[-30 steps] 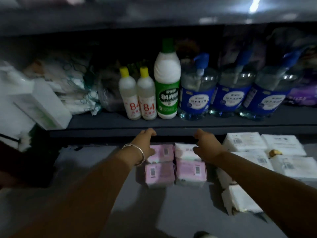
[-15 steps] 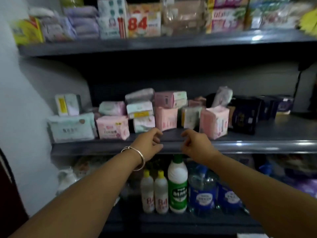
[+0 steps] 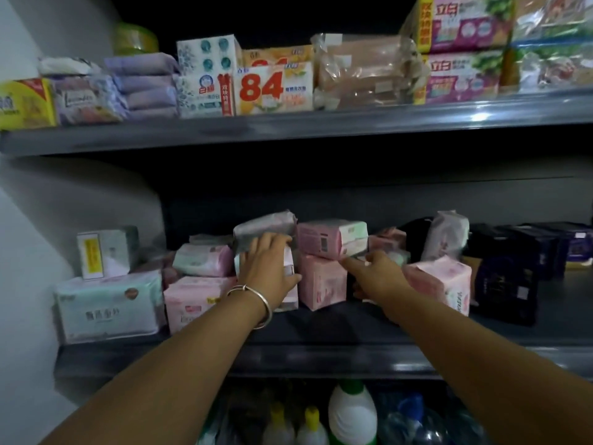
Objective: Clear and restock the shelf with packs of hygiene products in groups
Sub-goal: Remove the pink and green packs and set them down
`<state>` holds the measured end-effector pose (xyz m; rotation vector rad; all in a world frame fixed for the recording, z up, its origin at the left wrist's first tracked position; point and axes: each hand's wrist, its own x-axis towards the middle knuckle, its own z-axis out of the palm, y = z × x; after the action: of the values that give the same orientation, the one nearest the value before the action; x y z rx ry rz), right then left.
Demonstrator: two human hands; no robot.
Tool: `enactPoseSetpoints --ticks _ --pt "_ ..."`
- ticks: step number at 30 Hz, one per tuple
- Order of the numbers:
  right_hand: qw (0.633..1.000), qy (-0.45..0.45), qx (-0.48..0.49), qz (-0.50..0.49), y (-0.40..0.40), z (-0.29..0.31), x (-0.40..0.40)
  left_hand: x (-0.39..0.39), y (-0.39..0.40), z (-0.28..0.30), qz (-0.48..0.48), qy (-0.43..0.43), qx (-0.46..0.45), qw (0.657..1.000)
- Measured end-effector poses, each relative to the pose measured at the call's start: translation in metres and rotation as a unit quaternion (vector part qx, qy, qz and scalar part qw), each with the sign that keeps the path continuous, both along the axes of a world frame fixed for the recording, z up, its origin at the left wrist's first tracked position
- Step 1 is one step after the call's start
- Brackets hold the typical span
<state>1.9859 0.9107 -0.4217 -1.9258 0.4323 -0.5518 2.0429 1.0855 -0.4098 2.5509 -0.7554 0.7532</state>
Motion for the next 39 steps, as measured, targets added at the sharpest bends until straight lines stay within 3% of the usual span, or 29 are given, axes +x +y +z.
enactPoseSetpoints --ticks 3,6,13,18,21,28,34,39 --pt "0.989 0.003 0.149 -0.010 -0.008 0.011 0.032 0.021 -0.005 0.012 0.042 -0.013 0.044 0.998" --pt "0.974 0.019 0.227 -0.010 -0.012 0.023 0.057 0.038 -0.009 0.021 0.066 0.032 0.035 0.997" --pt "0.953 0.081 0.291 -0.002 -0.010 0.033 0.084 0.071 -0.012 0.023 0.112 0.171 0.020 0.979" --pt "0.942 -0.005 0.335 0.016 -0.009 0.023 0.071 0.066 -0.015 0.022 0.103 0.209 -0.010 0.972" --pt "0.943 -0.058 0.327 0.031 -0.013 0.016 0.056 0.057 -0.017 0.026 0.121 0.238 0.024 0.963" --pt "0.942 -0.127 0.299 0.080 -0.020 0.004 0.025 0.053 -0.019 0.015 0.143 0.226 -0.016 0.964" --pt "0.961 -0.176 0.215 0.010 -0.012 0.000 0.010 0.049 -0.014 0.007 0.083 0.244 -0.104 0.961" --pt "0.971 -0.179 0.154 -0.025 -0.006 0.001 0.010 0.051 -0.018 0.003 0.111 0.261 -0.119 0.952"
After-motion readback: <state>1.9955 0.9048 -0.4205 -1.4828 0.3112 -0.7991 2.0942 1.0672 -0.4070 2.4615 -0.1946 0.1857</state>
